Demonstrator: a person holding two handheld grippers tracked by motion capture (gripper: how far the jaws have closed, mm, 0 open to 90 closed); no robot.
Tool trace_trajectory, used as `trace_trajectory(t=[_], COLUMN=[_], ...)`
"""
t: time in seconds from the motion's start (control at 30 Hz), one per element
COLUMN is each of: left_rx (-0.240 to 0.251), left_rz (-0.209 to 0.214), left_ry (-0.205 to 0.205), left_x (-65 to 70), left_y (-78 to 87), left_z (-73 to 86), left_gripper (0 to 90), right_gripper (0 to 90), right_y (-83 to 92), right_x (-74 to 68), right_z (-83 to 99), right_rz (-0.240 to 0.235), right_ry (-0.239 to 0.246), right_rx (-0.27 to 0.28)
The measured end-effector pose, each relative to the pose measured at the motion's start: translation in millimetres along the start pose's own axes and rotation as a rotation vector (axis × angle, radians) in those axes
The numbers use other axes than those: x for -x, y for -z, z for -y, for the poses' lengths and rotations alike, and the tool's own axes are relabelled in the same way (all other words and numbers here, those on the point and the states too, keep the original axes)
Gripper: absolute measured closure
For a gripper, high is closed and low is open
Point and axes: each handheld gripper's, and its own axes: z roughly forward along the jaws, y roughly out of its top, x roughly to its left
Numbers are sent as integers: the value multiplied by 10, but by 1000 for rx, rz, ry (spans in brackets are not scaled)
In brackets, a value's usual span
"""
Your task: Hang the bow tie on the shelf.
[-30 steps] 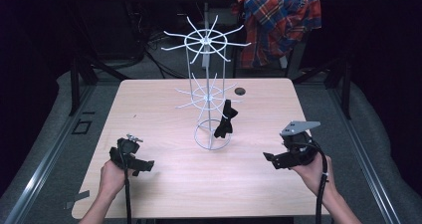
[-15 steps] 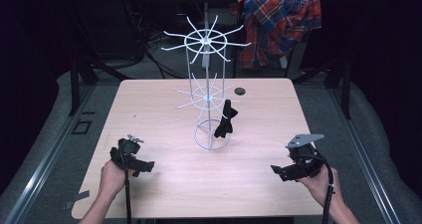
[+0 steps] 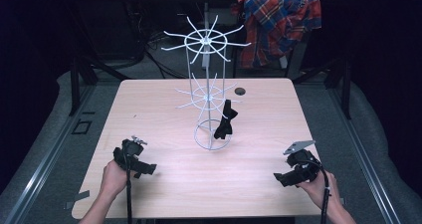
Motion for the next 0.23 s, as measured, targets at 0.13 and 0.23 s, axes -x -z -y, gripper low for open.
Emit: trace_trajectory(t=[0.13, 0.23], left_rx=[-8, -10], left_rz=[2, 6], left_ry=[-26, -33], left_x=[16, 18], left_y=[-14, -18], left_z=[-7, -6], left_gripper=[1, 1], right_gripper=[131, 132], right_y=[-128, -149], right_x=[54, 84], right_z=[30, 34], right_rz=[-3, 0], right_ry=[-6, -6], right_rx=[-46, -58])
